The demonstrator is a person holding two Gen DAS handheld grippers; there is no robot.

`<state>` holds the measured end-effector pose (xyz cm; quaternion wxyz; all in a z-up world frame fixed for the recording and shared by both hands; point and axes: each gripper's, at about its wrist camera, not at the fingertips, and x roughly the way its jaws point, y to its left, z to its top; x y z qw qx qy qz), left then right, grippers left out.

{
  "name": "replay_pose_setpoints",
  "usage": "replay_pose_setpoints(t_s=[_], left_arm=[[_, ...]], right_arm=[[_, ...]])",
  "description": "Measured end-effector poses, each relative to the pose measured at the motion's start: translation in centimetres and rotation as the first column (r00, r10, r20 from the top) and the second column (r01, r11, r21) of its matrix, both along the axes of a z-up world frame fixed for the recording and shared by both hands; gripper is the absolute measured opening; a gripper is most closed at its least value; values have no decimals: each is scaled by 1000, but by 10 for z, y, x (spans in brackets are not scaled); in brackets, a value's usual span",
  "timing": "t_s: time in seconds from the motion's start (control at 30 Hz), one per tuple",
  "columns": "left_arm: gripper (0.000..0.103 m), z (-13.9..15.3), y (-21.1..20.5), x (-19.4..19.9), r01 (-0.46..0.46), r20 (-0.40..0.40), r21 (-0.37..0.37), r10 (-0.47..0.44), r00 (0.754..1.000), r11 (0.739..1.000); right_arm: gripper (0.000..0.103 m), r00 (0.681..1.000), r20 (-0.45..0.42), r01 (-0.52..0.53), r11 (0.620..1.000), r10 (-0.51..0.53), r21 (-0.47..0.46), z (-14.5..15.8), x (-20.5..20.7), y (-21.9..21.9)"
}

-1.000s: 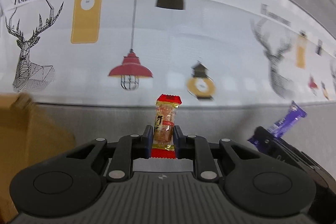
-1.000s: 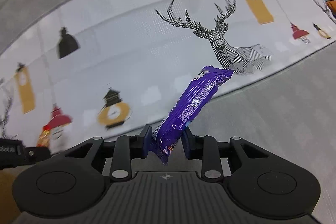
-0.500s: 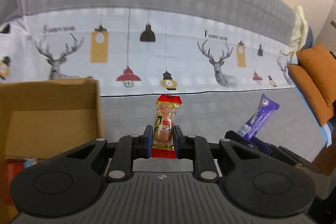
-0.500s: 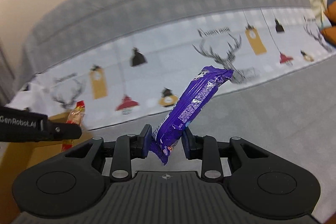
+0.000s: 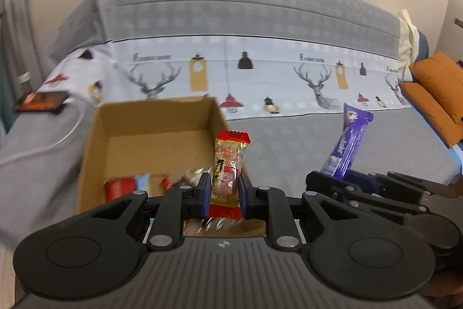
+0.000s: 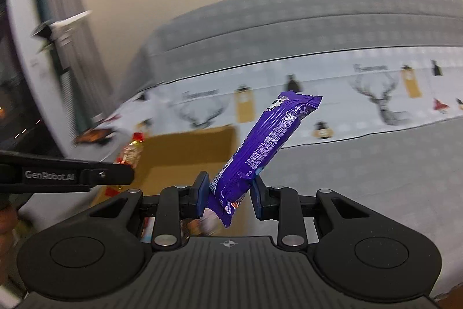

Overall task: Organize snacks
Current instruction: 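Carry the red-and-gold packet and purple bar over the box and lower them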

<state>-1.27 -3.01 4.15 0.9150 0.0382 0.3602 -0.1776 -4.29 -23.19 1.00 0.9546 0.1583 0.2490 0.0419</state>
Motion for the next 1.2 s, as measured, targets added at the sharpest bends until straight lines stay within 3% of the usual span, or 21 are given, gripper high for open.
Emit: replay_pose_setpoints(t_s=[0.2,0.37,0.57,1.2], left_arm=[[21,6,40,-43,-62,33,-9,62,998,998],[21,4,54,-64,-92,30,-26,93,995,995],[21,3,59,-76,-103,30,-63,106,994,993],[21,3,62,-78,-106,35,-86,109,993,991]], right_arm=[[33,991,-22,-133,991,133,-9,5,-34,50],[33,984,10,-179,982,180,-65,13,-57,72],[33,979,15,-198,973,202,-120,18,-76,78],[33,977,7,-208,967,212,-145,18,-86,84]])
